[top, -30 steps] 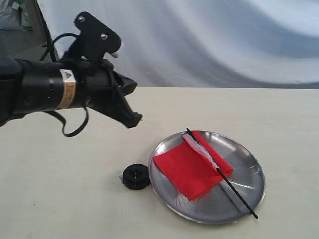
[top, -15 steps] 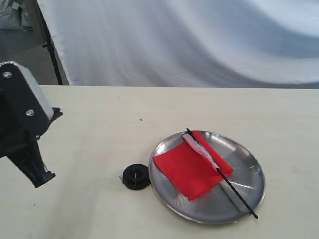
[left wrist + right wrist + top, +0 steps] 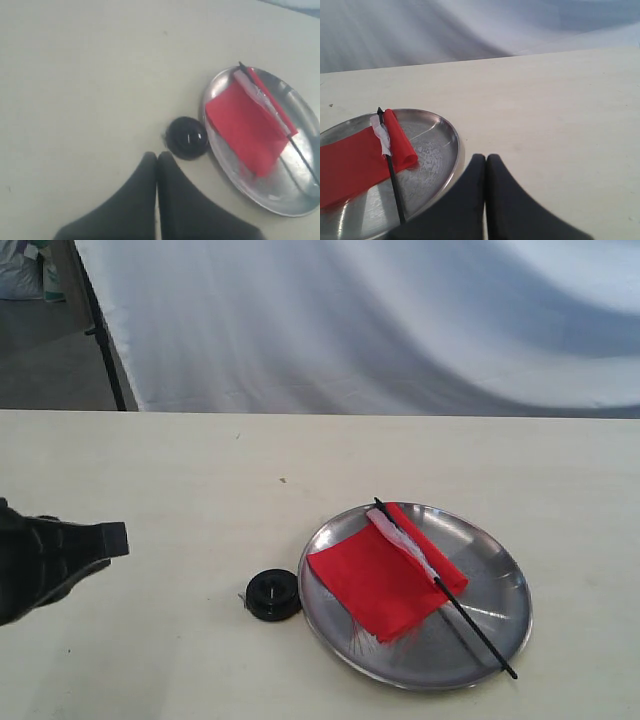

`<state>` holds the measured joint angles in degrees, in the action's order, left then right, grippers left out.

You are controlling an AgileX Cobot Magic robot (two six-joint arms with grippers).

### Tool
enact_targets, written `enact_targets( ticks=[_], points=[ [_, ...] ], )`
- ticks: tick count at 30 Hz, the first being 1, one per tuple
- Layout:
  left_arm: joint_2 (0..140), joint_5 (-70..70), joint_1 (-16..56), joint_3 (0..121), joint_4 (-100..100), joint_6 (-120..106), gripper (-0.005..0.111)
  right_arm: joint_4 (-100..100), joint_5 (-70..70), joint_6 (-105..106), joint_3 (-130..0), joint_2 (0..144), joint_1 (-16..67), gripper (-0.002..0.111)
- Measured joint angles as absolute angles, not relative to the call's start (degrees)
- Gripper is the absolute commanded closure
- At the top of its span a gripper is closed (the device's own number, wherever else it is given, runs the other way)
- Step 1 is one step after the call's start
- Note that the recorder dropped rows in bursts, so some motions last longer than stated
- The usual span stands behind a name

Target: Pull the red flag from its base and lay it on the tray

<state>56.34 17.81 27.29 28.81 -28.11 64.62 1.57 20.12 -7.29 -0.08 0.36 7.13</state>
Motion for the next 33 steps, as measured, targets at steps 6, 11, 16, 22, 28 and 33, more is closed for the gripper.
enact_targets(
  ticks=[6,11,16,22,28,33],
  points=[
    [56.34,27.44,27.29,28.81,-5.82,54.16,0.107,1.57,20.12,-7.29,-0.08,0.36,7.13,0.109],
    [56.34,35.32,27.29,28.81,-0.61,35.17,0.107,1.57,20.12,-7.29,-0.08,0.36,7.13,0.109],
    [56.34,38.79,27.29,28.81,-0.51,-1.38,0.107,1.57,20.12,-7.29,-0.08,0.36,7.13,0.109],
    [56.34,39.12,27.29,28.81,-0.51,-5.82,0.107,1.57,20.12,-7.29,-0.08,0.36,7.13,0.109],
    [54.01,39.18,27.29,28.81,-0.51,-5.94,0.107,1.57,20.12,-7.29,-0.08,0.36,7.13,0.109],
    [44.64,39.31,27.29,28.81,-0.51,-5.94,0.107,1.57,20.12,-7.29,-0.08,0.36,7.13,0.109]
  ],
)
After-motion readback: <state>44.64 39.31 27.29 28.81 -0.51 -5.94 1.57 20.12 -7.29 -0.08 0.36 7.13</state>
